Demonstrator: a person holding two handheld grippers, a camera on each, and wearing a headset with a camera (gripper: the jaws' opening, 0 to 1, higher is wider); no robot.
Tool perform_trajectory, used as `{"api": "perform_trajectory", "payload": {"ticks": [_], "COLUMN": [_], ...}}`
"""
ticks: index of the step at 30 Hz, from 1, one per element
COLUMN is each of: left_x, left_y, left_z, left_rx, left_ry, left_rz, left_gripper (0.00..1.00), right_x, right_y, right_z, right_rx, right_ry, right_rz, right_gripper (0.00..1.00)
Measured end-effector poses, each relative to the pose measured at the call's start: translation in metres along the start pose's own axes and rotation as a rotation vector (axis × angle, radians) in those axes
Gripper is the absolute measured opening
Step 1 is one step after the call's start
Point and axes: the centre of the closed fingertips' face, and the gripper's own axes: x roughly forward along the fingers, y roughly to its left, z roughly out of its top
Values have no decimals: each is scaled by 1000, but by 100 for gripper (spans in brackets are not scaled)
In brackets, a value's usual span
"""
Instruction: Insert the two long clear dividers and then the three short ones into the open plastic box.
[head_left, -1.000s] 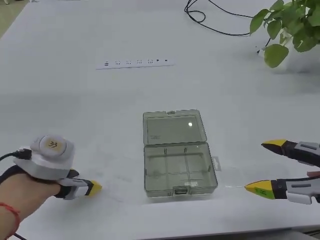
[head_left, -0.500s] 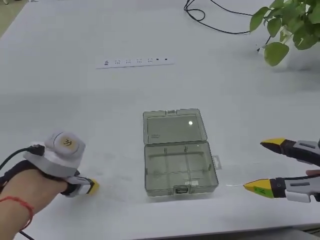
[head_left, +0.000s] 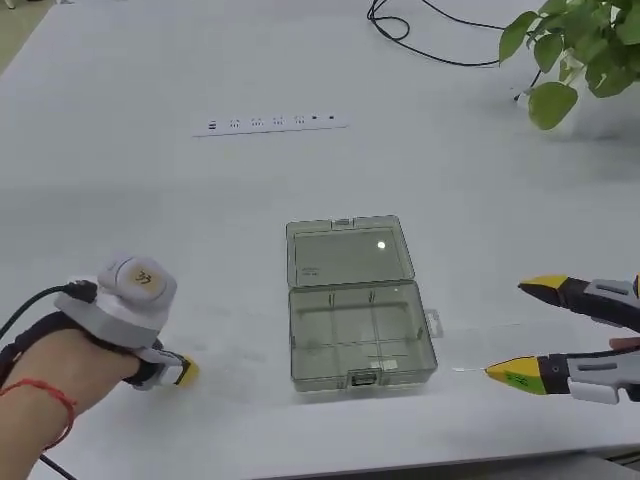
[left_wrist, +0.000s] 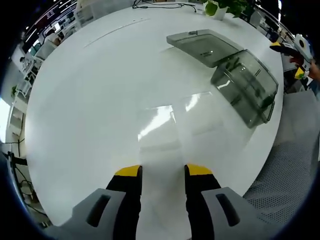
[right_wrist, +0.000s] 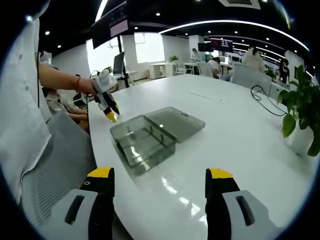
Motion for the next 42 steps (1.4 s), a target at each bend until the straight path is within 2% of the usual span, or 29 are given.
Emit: {"api": "perform_trajectory", "payload": {"ticks": [7,17,25,34,42], "left_x": [0,0,-1,-4,-13], "left_y": [5,0,-1,-6,-10], "left_z": [1,1,0,0,1], "left_rx": [-18,-5,-17,-97,-165], "left_ry": [6,29,25,-24,-78], "left_rz": [-19,-35,-49,-88,-114], "left_gripper": [32,31,31,30,30], "right_x": [-1,-3,-2,2,4], "right_y": [1,0,2,9,9], "right_z": [-1,-4,-5,-2,14], "right_rx": [-1,5,5,8,22], "right_ry": [2,4,8,11,-21], "right_rz": [-3,-10,-8,7,8], "right_gripper": [75,74,74,72,70]}}
